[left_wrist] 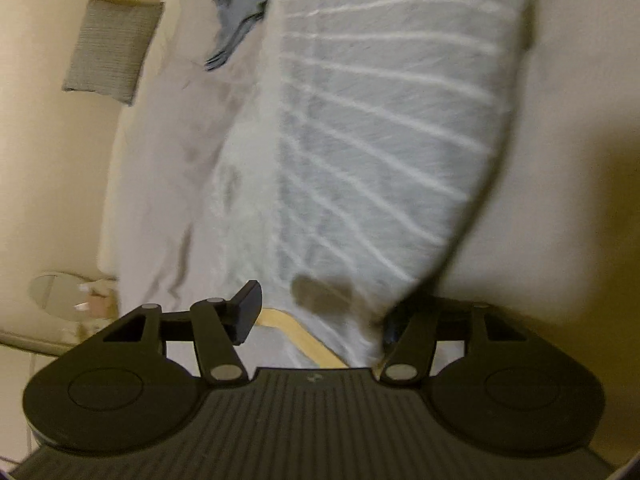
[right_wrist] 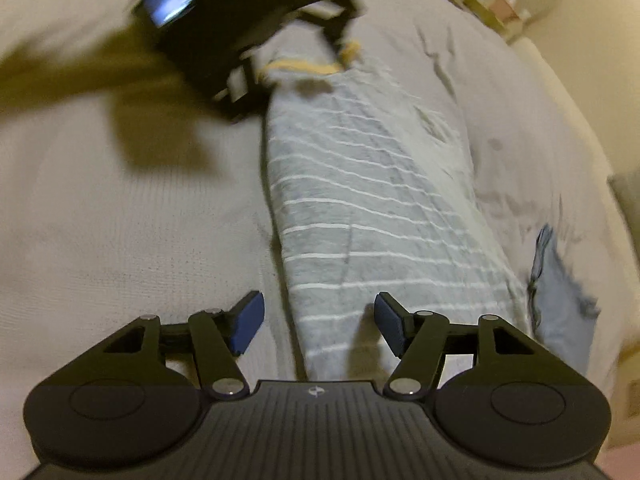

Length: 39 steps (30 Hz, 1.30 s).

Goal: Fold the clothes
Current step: 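Grasp the striped shirt's end with both tools, then lift the shirt end with both tools and fold it over the shirt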

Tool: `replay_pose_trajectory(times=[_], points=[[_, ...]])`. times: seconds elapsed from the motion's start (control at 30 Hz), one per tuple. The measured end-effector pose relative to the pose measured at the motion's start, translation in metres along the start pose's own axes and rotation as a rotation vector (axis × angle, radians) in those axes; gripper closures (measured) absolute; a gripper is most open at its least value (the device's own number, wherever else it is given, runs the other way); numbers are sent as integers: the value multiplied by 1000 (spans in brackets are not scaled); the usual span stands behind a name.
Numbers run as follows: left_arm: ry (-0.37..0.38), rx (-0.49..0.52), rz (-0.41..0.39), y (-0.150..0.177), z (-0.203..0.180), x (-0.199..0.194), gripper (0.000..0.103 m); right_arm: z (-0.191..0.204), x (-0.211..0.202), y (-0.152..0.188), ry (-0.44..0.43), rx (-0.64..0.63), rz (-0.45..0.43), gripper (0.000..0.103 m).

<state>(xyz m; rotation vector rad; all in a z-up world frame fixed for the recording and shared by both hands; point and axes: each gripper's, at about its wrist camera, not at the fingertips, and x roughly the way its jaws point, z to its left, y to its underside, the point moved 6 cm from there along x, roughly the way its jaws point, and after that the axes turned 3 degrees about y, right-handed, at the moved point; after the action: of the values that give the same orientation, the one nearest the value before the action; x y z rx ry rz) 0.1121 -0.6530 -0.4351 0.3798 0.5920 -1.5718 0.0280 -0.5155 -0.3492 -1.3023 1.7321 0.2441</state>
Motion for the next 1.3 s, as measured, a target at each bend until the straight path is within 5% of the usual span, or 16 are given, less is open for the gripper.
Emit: replay_pose_trajectory(times=[0.37,0.47,0.6,0.87,1.3], points=[[36,-9,-10,-5,-4,-3,68,-19,13,18,147,-131,-2,49],[61,-2,-6,-5,-8,-6,79,-23,12,17,129,-159,-7,64],[90,-10,7,-5,-6,-11,91,-32,8,16,90,-172,-14,98],[95,-54,8,-17,30,-36,97,-71,-21,10,48,-143,-55,100],[18,-157,-30,-82,120,-110,98,-176,-105,10,143,-147,-116,100]])
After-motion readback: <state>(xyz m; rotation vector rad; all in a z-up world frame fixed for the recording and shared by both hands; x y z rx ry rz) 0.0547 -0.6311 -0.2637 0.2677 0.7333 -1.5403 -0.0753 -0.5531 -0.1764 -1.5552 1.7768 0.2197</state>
